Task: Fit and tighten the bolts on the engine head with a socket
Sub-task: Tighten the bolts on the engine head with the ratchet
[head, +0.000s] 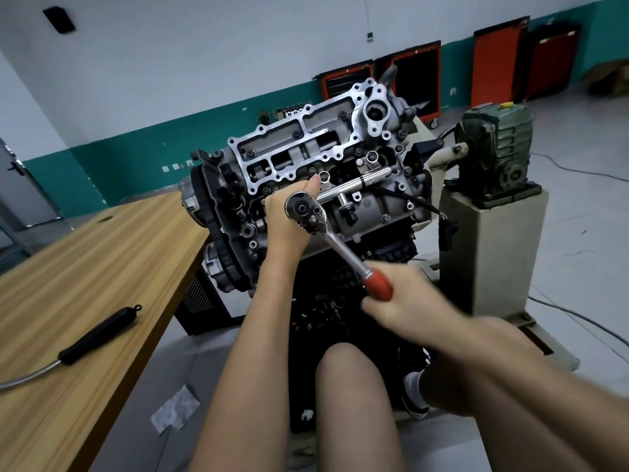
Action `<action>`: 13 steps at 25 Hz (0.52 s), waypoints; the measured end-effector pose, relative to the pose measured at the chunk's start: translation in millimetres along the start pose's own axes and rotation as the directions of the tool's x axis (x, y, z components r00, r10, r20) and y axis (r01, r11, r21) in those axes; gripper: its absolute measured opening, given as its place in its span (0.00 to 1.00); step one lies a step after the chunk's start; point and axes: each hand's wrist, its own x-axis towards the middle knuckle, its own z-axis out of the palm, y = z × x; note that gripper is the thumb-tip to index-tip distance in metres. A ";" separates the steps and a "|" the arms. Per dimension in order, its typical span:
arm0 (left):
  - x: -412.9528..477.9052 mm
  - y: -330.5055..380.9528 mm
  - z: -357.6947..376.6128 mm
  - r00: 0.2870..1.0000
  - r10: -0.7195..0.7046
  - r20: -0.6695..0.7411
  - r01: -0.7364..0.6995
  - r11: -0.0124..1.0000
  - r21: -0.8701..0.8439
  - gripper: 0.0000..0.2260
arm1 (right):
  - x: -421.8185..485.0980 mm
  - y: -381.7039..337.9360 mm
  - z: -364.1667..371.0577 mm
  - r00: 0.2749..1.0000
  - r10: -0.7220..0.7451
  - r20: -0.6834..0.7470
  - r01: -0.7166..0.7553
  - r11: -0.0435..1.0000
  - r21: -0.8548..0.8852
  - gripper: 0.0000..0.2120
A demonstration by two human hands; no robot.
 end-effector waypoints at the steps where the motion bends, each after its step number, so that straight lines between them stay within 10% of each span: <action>1: 0.9 0.1 0.4 0.999 0.021 0.025 -0.021 1.000 0.009 0.24 | 11.3 3.2 -34.4 0.996 -0.041 0.076 0.054 0.983 -0.175 0.17; 6: 3.9 2.8 5.0 0.999 0.031 0.036 -0.032 0.999 0.023 0.25 | 50.6 2.2 -106.3 0.985 -0.134 0.105 0.169 0.811 -0.560 0.14; 13: -7.3 5.2 10.2 0.992 -0.065 -0.106 0.059 0.996 -0.064 0.24 | -13.6 -5.7 61.0 0.969 0.124 -0.216 -0.055 0.952 0.300 0.18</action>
